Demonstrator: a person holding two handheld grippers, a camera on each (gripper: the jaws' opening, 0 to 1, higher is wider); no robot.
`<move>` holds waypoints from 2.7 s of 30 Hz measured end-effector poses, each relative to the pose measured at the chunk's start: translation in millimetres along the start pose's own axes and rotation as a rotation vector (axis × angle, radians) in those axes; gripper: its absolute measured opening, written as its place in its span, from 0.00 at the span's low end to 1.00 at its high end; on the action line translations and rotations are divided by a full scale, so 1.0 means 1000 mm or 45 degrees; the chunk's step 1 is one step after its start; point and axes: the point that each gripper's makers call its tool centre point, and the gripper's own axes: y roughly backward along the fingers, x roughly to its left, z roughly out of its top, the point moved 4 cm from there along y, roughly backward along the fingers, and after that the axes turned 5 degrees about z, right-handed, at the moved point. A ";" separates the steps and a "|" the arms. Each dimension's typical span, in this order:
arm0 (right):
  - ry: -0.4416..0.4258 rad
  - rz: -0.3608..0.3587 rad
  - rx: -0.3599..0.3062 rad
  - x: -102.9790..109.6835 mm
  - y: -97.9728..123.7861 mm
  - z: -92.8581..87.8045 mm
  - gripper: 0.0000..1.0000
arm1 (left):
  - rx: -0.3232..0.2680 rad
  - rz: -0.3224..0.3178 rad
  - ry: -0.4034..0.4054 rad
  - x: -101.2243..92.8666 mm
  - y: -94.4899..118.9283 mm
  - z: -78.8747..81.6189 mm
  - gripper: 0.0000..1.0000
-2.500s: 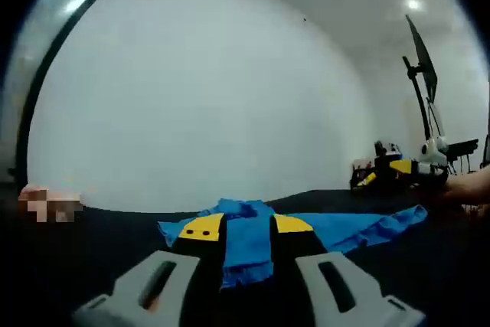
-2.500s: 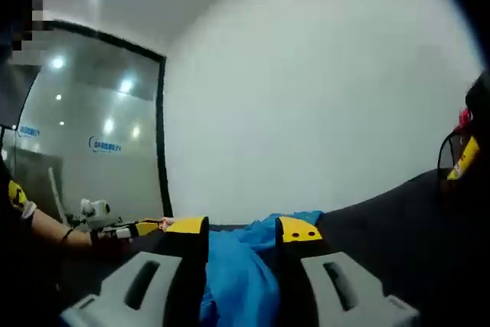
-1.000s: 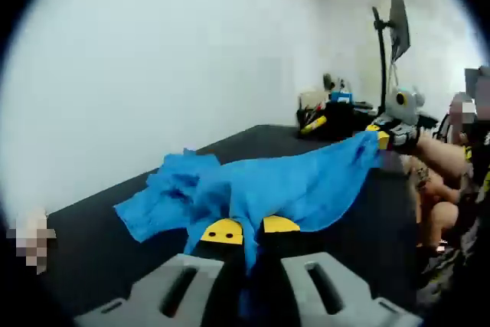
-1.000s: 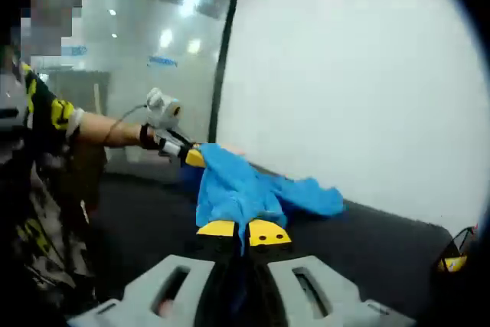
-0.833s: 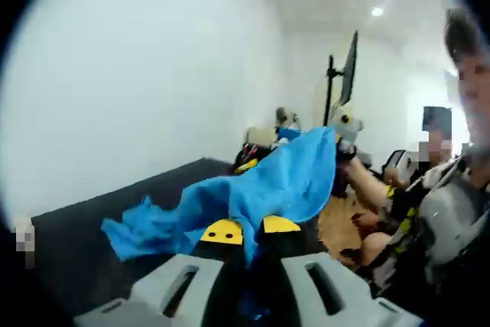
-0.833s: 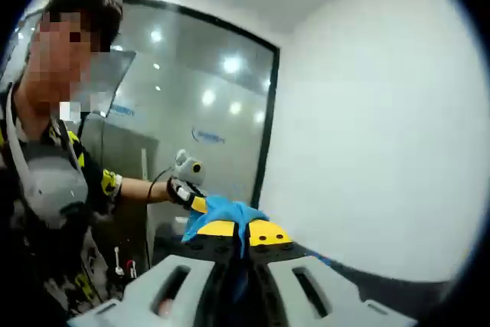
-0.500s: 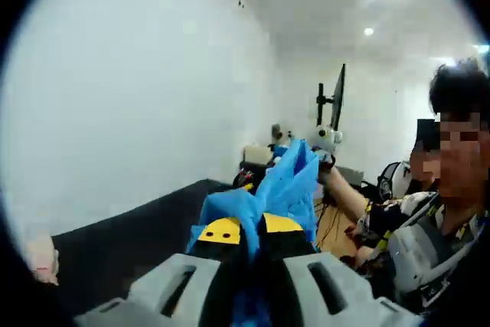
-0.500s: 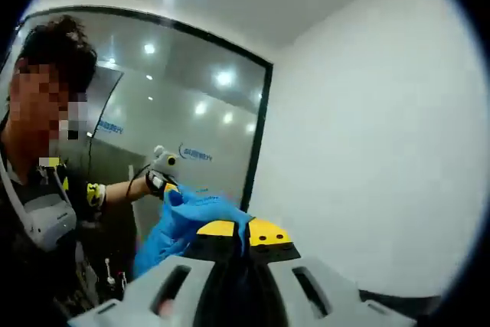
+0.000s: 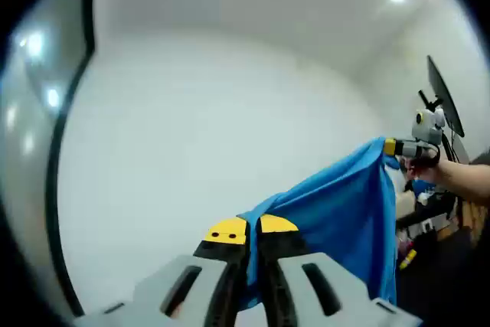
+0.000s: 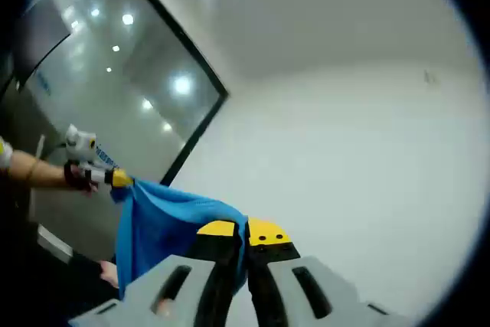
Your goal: Spread out the cloth and fold it
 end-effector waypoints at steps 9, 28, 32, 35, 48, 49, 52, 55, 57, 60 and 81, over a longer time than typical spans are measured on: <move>-0.355 0.421 0.078 0.090 0.085 -0.075 0.02 | 0.257 -0.269 0.135 -0.029 0.081 -0.115 0.00; -1.073 0.708 0.722 0.366 0.404 -0.237 0.04 | 1.182 -0.530 0.763 -0.222 0.444 -0.353 0.03; -1.083 0.683 0.728 0.369 0.417 -0.226 0.04 | 1.154 -0.507 0.729 -0.216 0.463 -0.347 0.02; -1.051 0.715 0.755 0.380 0.431 -0.215 0.02 | 1.165 -0.494 0.702 -0.209 0.471 -0.334 0.01; -0.995 0.858 0.641 0.401 0.429 -0.173 0.19 | 1.084 -0.533 0.647 -0.184 0.505 -0.294 0.07; -1.000 0.842 0.641 0.396 0.429 -0.173 0.19 | 1.112 -0.578 0.615 -0.188 0.511 -0.293 0.09; -1.004 0.735 0.663 0.381 0.428 -0.179 0.19 | 1.124 -0.528 0.626 -0.188 0.516 -0.293 0.09; -0.981 0.603 0.718 0.368 0.428 -0.192 0.19 | 1.045 -0.265 0.586 -0.159 0.505 -0.302 0.09; -0.993 0.573 0.755 0.366 0.430 -0.199 0.20 | 0.961 -0.179 0.571 -0.148 0.498 -0.304 0.10; -1.060 0.595 0.796 0.375 0.428 -0.209 0.21 | 1.029 -0.302 0.635 -0.163 0.500 -0.322 0.15; -0.983 0.410 0.735 0.320 0.408 -0.189 0.01 | 1.114 0.055 0.757 -0.121 0.449 -0.314 0.00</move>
